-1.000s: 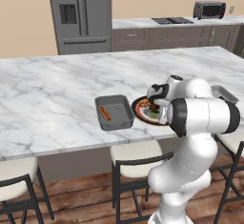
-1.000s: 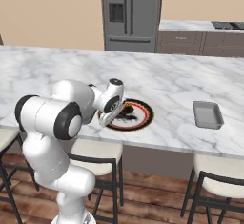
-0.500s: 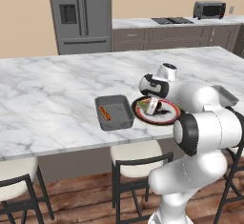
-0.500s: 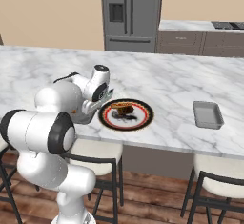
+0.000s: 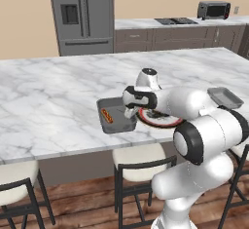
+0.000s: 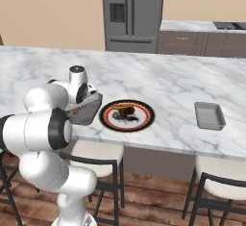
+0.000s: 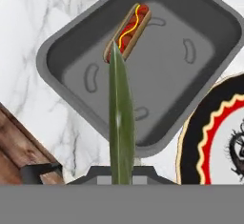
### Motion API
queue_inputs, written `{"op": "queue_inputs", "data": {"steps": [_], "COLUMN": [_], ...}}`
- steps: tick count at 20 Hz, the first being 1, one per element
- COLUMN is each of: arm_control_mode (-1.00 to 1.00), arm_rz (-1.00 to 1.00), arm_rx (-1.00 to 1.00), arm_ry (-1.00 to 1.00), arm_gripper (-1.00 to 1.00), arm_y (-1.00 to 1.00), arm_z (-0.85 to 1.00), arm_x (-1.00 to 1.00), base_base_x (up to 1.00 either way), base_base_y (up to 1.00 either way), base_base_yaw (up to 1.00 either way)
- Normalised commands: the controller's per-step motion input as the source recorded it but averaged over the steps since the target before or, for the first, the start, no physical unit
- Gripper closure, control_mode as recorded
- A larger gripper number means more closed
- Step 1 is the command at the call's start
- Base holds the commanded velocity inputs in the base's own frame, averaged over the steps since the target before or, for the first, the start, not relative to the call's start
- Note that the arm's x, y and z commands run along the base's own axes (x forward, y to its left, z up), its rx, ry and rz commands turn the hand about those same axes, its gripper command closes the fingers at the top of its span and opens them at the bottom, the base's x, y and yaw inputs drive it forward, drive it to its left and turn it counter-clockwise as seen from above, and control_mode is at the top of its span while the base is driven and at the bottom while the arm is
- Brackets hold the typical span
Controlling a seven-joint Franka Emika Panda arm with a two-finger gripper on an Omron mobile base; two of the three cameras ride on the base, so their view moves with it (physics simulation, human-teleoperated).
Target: Place one cooked food and one vegetable from the large plate to each tupperware container.
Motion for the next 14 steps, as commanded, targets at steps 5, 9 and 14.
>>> {"op": "queue_inputs", "data": {"steps": [5, 9, 14], "arm_control_mode": [-1.0, -1.0, -1.0], "arm_rz": [-0.09, -0.09, -0.08], "arm_rx": [0.0, 0.0, 0.0], "arm_ry": [0.07, 0.07, 0.06], "arm_gripper": [1.0, 1.0, 1.0], "arm_y": [0.48, 0.27, 0.0], "arm_z": [-0.03, -0.2, -0.34], "arm_x": [0.47, 0.49, 0.3], "base_base_x": [0.0, 0.0, 0.0], "base_base_y": [0.0, 0.0, 0.0], "base_base_yaw": [0.0, 0.0, 0.0]}}
